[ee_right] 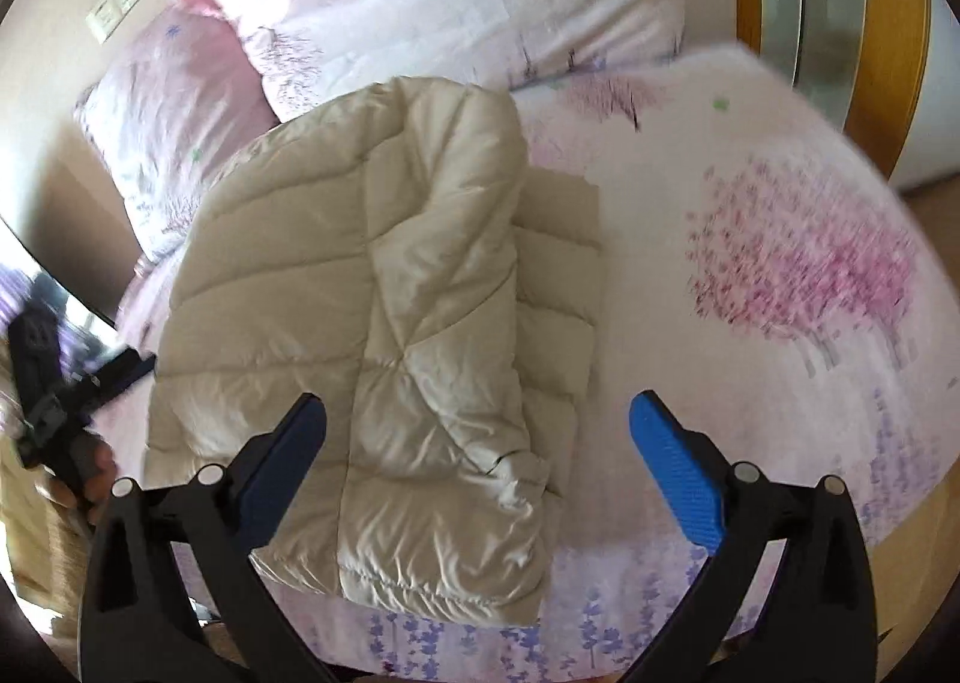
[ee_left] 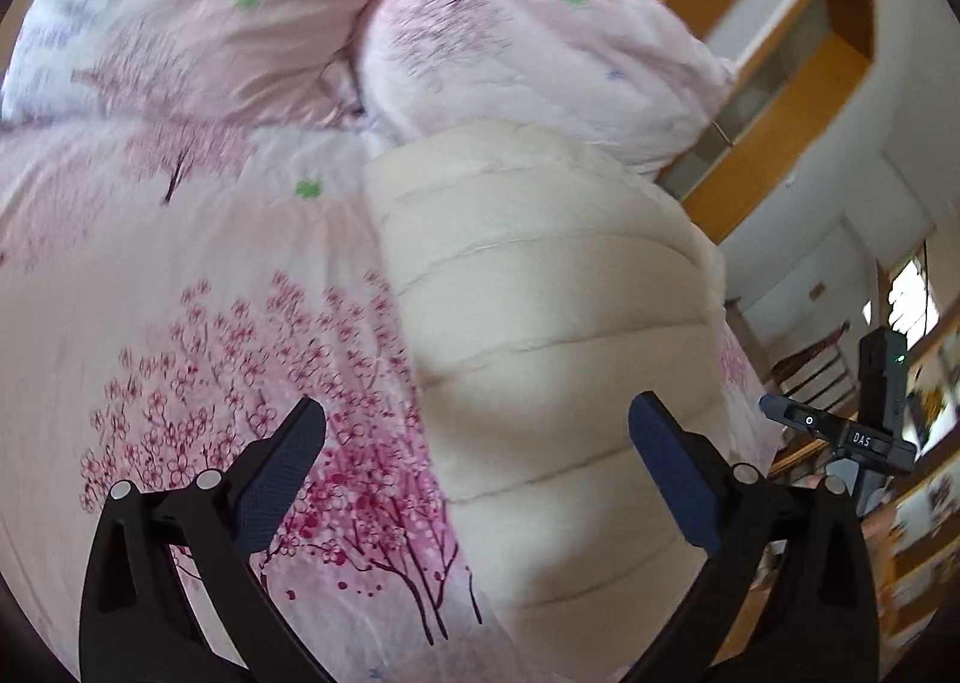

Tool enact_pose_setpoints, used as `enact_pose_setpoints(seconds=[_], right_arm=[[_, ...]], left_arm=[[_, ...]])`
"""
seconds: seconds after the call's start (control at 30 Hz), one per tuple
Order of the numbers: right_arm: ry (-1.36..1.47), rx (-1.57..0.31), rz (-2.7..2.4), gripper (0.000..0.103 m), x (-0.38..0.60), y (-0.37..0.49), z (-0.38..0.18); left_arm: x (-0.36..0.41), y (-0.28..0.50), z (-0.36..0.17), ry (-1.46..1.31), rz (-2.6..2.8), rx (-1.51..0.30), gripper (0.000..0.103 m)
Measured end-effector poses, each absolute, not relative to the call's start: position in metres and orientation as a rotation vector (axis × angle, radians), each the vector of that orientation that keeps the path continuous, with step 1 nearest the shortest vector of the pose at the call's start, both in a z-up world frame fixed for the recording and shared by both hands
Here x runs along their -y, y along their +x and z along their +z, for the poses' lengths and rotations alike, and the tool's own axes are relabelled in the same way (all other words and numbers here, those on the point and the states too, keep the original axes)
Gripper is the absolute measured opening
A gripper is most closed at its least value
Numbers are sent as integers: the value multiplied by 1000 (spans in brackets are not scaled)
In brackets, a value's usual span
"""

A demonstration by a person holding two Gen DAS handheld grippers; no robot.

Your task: Fold large clothes

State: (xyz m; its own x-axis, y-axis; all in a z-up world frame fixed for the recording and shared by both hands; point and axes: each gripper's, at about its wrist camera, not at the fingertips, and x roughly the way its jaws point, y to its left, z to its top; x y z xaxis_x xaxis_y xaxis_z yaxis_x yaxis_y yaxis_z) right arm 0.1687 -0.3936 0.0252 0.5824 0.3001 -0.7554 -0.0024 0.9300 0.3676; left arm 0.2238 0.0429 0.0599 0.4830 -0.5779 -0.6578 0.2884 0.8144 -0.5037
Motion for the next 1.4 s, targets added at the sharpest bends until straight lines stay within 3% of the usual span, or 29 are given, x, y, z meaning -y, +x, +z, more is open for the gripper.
enact_pose_setpoints(seconds=[0.3,0.97,1.1,1.13,1.27,1.4], right_arm=[[755,-1019,348,101,442,225,-33],[609,-1143,679,101,386,263,-51],[659,-1127,730,101,381,267,-55],[675,-1122,734,97,382,268,-56],[813,-1123,783,54,383,269,-70],[828,-1053,787,35,379,259,-62]], left_arm=[[-41,248,33,-492,-648,-1041,102],[-12,280,11,-606,-790,-1135,102],[-9,284,5,-639,-810,-1150,96],[-9,285,4,-650,-816,-1150,92],[-14,283,5,-675,-830,-1128,75],[-21,276,10,-662,-834,-1091,57]])
